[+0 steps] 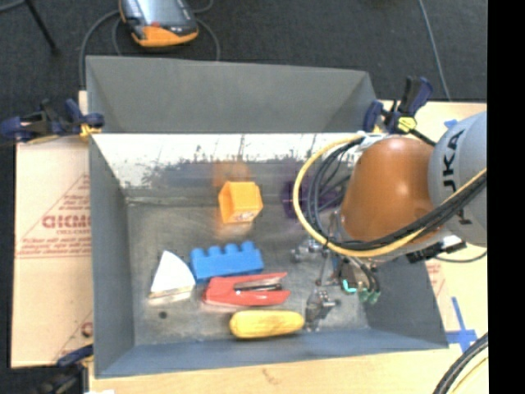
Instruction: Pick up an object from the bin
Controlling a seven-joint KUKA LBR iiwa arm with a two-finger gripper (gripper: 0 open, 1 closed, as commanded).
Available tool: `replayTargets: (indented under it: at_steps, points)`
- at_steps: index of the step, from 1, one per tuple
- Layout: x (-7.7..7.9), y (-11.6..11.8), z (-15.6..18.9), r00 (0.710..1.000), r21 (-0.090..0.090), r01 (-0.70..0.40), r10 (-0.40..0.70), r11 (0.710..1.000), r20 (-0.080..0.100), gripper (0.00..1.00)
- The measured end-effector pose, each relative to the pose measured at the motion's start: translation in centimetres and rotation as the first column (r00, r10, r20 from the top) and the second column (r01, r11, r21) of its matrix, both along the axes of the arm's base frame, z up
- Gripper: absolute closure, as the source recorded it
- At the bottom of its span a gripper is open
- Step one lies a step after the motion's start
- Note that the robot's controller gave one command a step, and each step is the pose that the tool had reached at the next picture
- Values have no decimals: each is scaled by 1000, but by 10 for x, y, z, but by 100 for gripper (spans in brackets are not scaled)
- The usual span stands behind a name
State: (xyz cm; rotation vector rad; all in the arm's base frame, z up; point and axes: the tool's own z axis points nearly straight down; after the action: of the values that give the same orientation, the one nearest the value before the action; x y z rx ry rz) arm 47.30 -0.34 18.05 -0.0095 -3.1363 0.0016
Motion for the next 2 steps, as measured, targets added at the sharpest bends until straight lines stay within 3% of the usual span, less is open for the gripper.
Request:
replayTargets:
  at_steps: [1,2]
  points:
    - [2,0,3,1000,0,0,0,1000,8,0]
    - [6,-4,-57,997,-1,-70,70,998,14,0]
